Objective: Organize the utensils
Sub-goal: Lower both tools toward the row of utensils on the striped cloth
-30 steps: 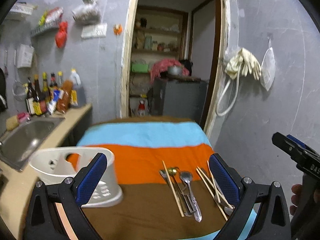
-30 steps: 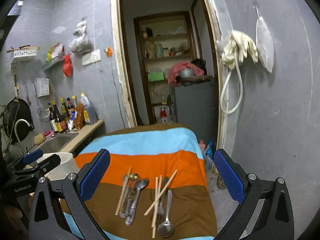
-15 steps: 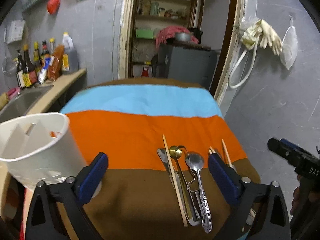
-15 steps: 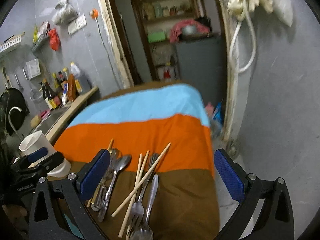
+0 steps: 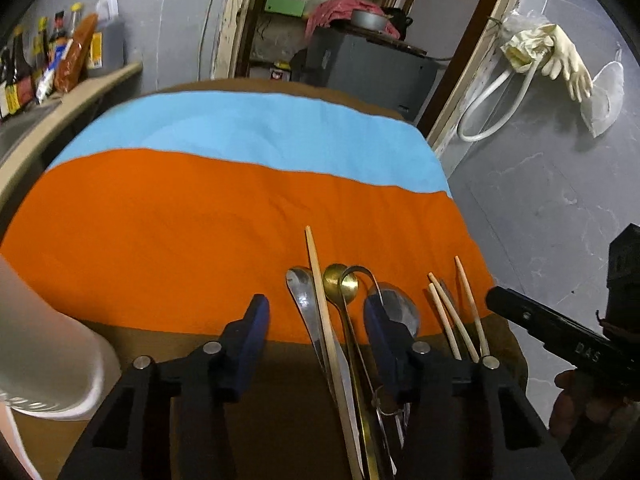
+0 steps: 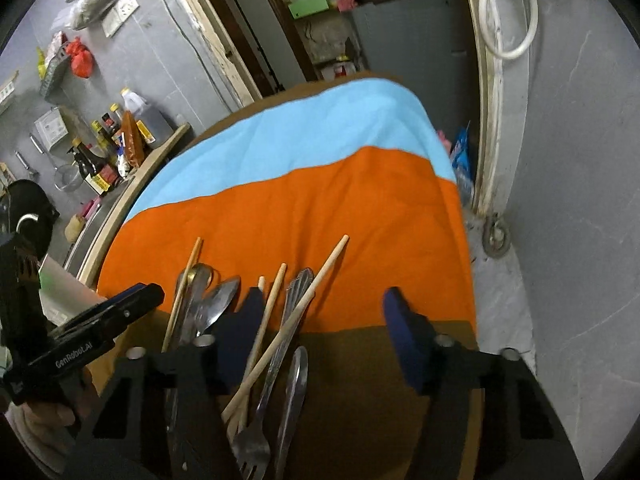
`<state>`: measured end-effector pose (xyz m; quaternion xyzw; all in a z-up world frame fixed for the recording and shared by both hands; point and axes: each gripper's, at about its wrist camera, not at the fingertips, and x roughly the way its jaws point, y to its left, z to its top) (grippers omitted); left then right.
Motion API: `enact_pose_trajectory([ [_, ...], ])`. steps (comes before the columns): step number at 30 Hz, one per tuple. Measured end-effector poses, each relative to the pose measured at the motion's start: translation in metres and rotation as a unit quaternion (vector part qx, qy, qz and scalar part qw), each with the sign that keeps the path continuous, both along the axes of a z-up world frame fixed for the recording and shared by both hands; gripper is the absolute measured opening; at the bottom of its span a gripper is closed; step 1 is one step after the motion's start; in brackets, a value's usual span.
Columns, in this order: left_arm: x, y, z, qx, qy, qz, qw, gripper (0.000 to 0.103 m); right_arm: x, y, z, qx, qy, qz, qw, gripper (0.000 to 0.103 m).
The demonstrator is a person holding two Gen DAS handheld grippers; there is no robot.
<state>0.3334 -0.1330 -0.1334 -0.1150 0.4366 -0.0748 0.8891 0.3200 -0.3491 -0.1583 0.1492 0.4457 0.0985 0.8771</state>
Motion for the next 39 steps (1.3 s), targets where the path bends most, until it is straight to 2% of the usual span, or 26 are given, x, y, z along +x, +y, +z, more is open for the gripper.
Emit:
enact_pose_trajectory([
  [3, 0.005, 0.000, -0.007, -0.007, 0.013, -0.004, 0.9999, 0.036, 0.005, 0.006, -0.009, 0.018, 0.008, 0.008, 1.000, 0.042],
  [6, 0.008, -0.001, -0.011, -0.010, 0.024, -0.010, 0.9996, 0.028, 0.007, 0.010, -0.015, 0.028, 0.015, 0.017, 0.999, 0.037],
  [8, 0.010, -0.002, -0.011, -0.010, 0.026, -0.014, 0.9995, 0.026, 0.008, 0.012, -0.018, 0.033, 0.021, 0.021, 0.999, 0.031],
  [12, 0.012, -0.006, -0.010, -0.002, 0.029, -0.033, 0.9990, 0.018, 0.012, 0.012, -0.022, 0.053, 0.031, 0.020, 0.998, 0.027],
  [16, 0.015, -0.010, -0.008, 0.003, 0.031, -0.045, 0.9985, 0.014, 0.011, 0.012, -0.025, 0.060, 0.035, 0.019, 0.997, 0.027],
  [24, 0.025, -0.007, -0.010, 0.004, 0.068, -0.040, 0.9969, 0.009, 0.012, 0.007, -0.030, 0.060, 0.052, 0.016, 0.997, 0.025],
  [29, 0.032, -0.011, -0.008, 0.017, 0.090, -0.048, 0.9947, 0.007, 0.014, 0.007, -0.032, 0.052, 0.064, 0.015, 0.996, 0.025],
  [31, 0.034, -0.009, -0.008, 0.007, 0.096, -0.045, 0.9943, 0.007, 0.017, 0.008, -0.031, 0.050, 0.072, 0.015, 0.996, 0.025],
  [34, 0.035, -0.001, -0.010, -0.025, 0.106, -0.031, 0.9935, 0.006, 0.022, 0.007, -0.034, 0.072, 0.088, 0.011, 0.993, 0.015],
  [39, 0.031, 0.013, -0.011, -0.063, 0.115, -0.005, 0.9913, 0.005, 0.025, 0.006, -0.039, 0.101, 0.110, 0.001, 0.989, 0.010],
])
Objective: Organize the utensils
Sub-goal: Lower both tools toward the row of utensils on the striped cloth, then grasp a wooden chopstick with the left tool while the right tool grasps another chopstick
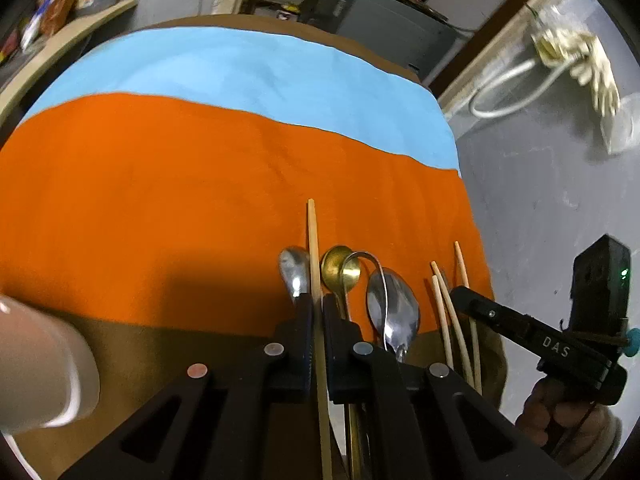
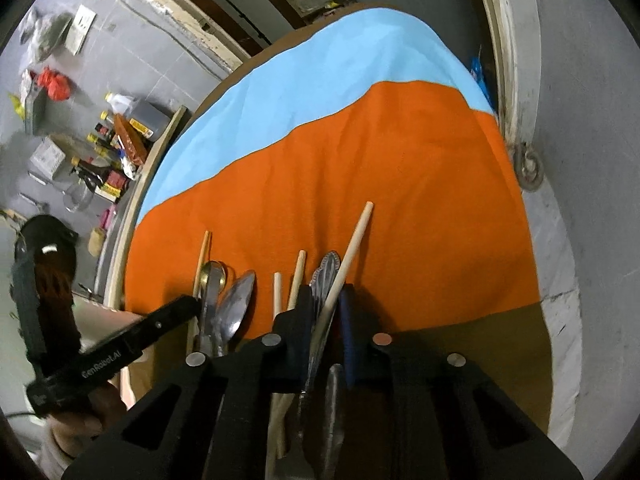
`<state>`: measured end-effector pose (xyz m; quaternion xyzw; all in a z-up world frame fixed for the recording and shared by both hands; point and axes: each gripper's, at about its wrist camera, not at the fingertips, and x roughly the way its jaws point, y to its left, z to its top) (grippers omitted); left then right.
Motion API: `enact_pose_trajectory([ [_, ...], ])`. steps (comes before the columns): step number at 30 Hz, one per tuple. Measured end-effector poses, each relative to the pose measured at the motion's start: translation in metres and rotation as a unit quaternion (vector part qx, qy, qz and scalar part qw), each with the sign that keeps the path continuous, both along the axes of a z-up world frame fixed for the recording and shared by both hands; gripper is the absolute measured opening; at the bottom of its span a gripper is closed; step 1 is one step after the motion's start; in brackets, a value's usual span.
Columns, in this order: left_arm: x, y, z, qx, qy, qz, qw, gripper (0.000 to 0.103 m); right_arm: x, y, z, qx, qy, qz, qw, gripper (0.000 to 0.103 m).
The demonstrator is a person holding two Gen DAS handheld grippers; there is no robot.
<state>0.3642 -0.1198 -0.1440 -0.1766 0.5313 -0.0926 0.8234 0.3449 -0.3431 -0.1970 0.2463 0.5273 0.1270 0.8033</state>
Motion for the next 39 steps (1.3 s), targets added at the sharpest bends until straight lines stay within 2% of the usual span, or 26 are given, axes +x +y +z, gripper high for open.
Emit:
enact_pose_trajectory([
  [2, -0.006, 0.006, 0.002, -0.012, -0.001, 0.011, 0.9999, 0.005, -0.002, -0.002, 0.001, 0.017, 0.000, -0.008, 1.000, 0.004],
  [10, -0.040, 0.017, 0.027, -0.032, -0.046, 0.006, 0.9984, 0.005, -0.027, 0.007, 0.026, 0.023, -0.039, -0.016, 0.999, 0.004],
  [15, -0.064, 0.030, 0.057, -0.056, -0.096, 0.007, 0.9938, 0.005, -0.047, 0.014, 0.053, 0.045, -0.090, -0.022, 0.995, 0.004],
  [19, -0.077, 0.040, 0.081, -0.054, -0.137, 0.005, 0.9890, 0.005, -0.065, 0.032, 0.080, 0.039, -0.140, -0.018, 0.989, 0.004],
  [23, -0.087, 0.057, 0.106, -0.054, -0.178, 0.002, 0.9825, 0.005, -0.076, 0.062, 0.114, 0.035, -0.198, -0.007, 0.980, 0.004],
  [29, -0.102, 0.104, 0.145, -0.071, -0.228, 0.030, 0.9706, 0.005, -0.076, 0.102, 0.159, 0.055, -0.270, 0.006, 0.961, 0.004],
  [33, -0.108, 0.146, 0.163, -0.067, -0.260, 0.064, 0.9613, 0.005, -0.066, 0.133, 0.183, 0.074, -0.309, 0.018, 0.948, 0.004],
  [39, -0.110, 0.218, 0.177, -0.038, -0.306, 0.139, 0.9410, 0.005, -0.055, 0.185, 0.209, 0.088, -0.374, 0.031, 0.923, 0.004],
])
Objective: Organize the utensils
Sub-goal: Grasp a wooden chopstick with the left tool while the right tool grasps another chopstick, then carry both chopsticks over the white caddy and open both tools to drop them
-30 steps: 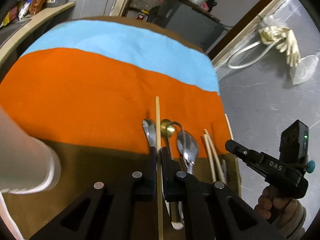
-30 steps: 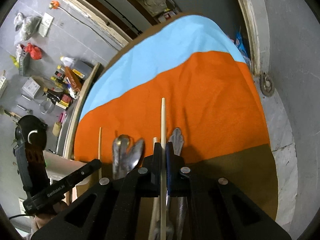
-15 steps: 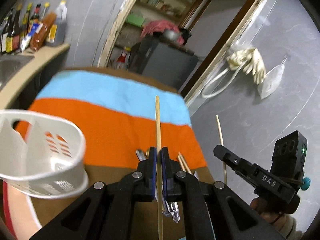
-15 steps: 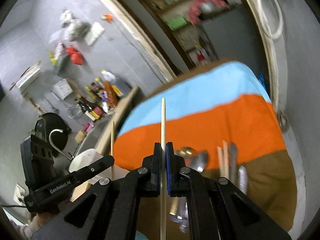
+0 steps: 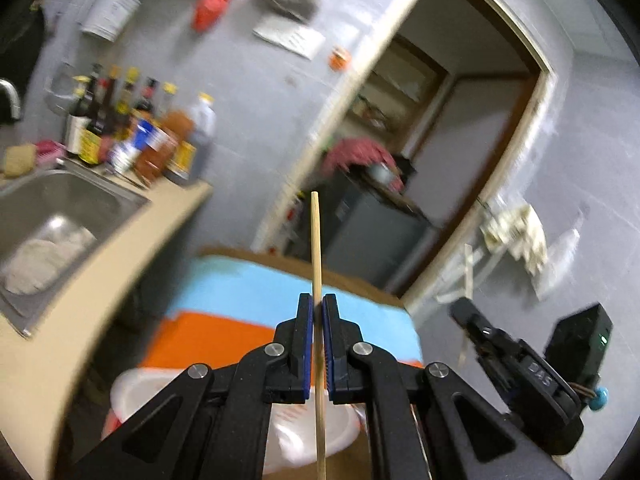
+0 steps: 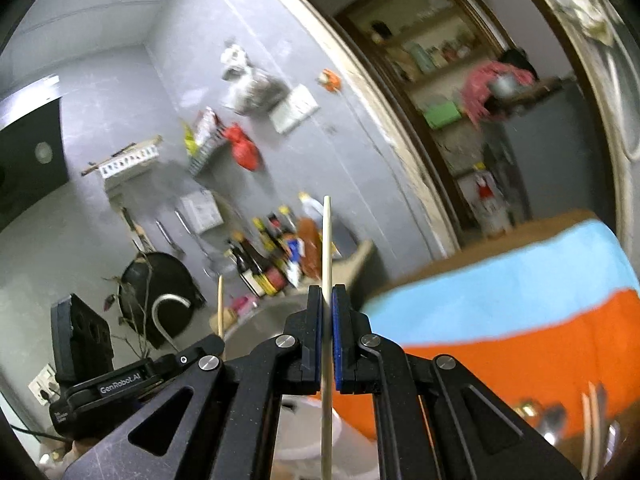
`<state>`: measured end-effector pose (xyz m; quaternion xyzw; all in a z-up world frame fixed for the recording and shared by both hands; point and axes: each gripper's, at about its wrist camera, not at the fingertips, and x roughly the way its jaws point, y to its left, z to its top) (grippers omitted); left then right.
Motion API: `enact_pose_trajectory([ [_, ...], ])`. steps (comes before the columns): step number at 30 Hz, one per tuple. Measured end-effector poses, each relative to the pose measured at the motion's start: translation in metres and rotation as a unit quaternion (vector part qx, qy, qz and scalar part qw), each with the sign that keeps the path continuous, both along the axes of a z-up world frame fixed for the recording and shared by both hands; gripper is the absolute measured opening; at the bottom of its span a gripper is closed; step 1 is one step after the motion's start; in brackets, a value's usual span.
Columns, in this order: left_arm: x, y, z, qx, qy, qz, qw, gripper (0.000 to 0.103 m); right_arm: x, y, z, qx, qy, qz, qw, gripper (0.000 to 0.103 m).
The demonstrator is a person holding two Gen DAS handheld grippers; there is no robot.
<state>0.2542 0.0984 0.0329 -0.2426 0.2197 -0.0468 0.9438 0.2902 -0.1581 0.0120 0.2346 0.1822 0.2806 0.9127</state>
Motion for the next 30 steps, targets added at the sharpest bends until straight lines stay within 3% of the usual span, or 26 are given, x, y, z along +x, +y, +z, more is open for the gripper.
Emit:
enact_pose_trajectory([
  [4, 0.006, 0.039, -0.007, 0.003, -0.014, 0.051, 0.9986, 0.005, 0.009, 0.032, 0.003, 0.002, -0.039, 0.004, 0.999, 0.004],
  [10, 0.017, 0.075, -0.031, 0.000, -0.010, 0.080, 0.9968, 0.005, 0.019, 0.062, -0.011, -0.001, -0.047, -0.004, 0.999, 0.004],
  [24, 0.020, 0.057, -0.065, 0.057, -0.020, 0.057, 0.9966, 0.005, 0.027, 0.086, -0.049, -0.041, -0.055, -0.017, 0.997, 0.004],
  [30, 0.017, 0.055, -0.070, 0.060, -0.015, 0.050, 0.9968, 0.005, 0.024, 0.087, -0.054, -0.042, -0.061, -0.018, 0.997, 0.004],
])
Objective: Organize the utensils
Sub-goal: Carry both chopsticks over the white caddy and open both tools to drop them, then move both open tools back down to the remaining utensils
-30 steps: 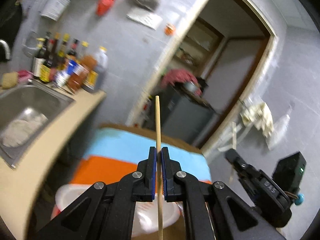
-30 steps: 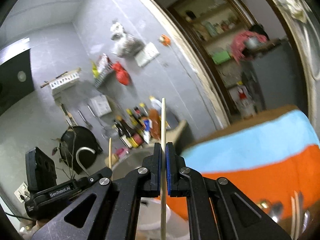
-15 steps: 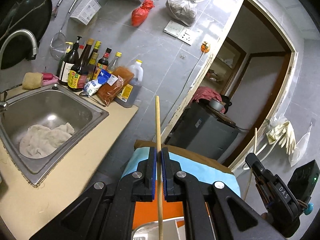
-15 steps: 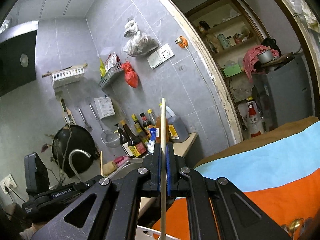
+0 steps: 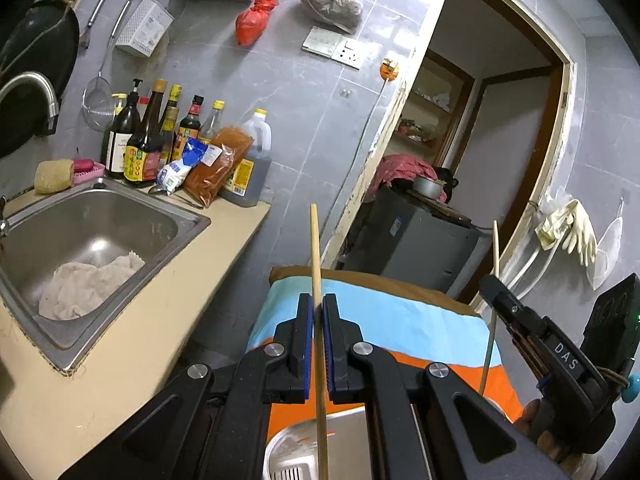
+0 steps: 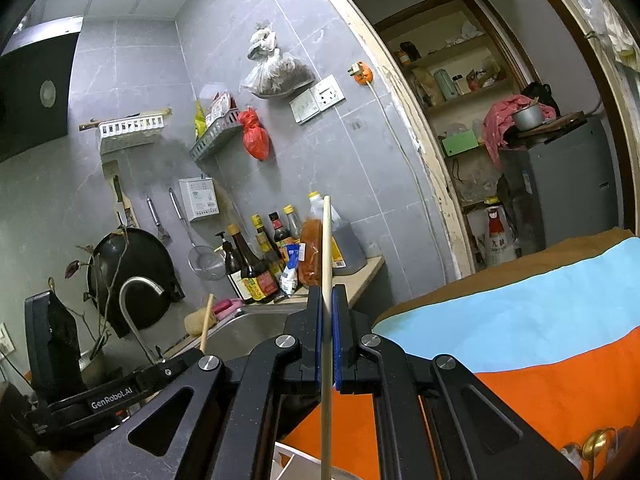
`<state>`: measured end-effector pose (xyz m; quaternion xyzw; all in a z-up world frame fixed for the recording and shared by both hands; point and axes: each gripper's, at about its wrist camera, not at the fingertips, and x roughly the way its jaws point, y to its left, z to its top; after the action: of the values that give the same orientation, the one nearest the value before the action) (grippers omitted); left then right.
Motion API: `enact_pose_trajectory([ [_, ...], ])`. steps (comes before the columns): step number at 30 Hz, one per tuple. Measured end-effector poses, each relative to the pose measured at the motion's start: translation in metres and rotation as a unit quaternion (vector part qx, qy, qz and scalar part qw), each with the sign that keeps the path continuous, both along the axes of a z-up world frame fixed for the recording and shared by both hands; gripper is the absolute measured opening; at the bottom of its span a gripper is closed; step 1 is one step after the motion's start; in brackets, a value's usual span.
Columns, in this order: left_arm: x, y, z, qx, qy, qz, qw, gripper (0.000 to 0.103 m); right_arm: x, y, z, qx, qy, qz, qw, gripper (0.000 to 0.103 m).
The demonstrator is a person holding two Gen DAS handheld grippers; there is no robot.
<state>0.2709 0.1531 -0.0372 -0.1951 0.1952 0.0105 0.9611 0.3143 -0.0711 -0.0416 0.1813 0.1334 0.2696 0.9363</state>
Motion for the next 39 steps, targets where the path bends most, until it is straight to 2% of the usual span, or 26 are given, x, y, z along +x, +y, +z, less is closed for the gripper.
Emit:
enact_pose_trajectory([
  [13, -0.011, -0.005, 0.006, -0.008, 0.021, -0.025, 0.9994, 0.005, -0.008, -0.007, -0.004, -0.012, 0.030, 0.011, 0.999, 0.006],
  [17, -0.014, -0.007, 0.008, -0.009, 0.030, -0.029, 0.9991, 0.005, -0.012, -0.013, -0.003, -0.008, 0.037, 0.009, 0.999, 0.025],
  [22, -0.018, -0.012, 0.008, -0.010, 0.043, -0.028, 0.9986, 0.005, -0.015, -0.018, -0.003, -0.003, 0.042, 0.012, 0.999, 0.026],
  [25, -0.021, -0.017, 0.011, -0.008, 0.044, -0.032, 0.9985, 0.007, -0.017, -0.021, -0.001, -0.001, 0.041, 0.010, 0.999, 0.035],
  [28, -0.024, -0.024, 0.016, -0.006, 0.042, -0.036, 0.9984, 0.014, -0.021, -0.028, 0.004, 0.002, 0.041, 0.005, 0.999, 0.042],
  [31, -0.027, -0.032, 0.021, -0.012, 0.035, -0.039, 0.9986, 0.028, -0.026, -0.040, 0.011, -0.002, 0.038, -0.004, 0.999, 0.050],
  [33, -0.028, -0.039, 0.026, -0.014, 0.028, -0.040, 0.9987, 0.043, -0.029, -0.050, 0.016, -0.004, 0.036, -0.010, 0.999, 0.055],
  [37, -0.028, -0.058, 0.036, -0.011, 0.015, -0.050, 0.9986, 0.052, -0.038, -0.073, 0.030, -0.012, 0.026, -0.027, 0.999, 0.066],
  [39, -0.027, -0.071, 0.040, -0.006, 0.008, -0.057, 0.9983, 0.060, -0.044, -0.085, 0.036, -0.022, 0.018, -0.039, 0.999, 0.073],
])
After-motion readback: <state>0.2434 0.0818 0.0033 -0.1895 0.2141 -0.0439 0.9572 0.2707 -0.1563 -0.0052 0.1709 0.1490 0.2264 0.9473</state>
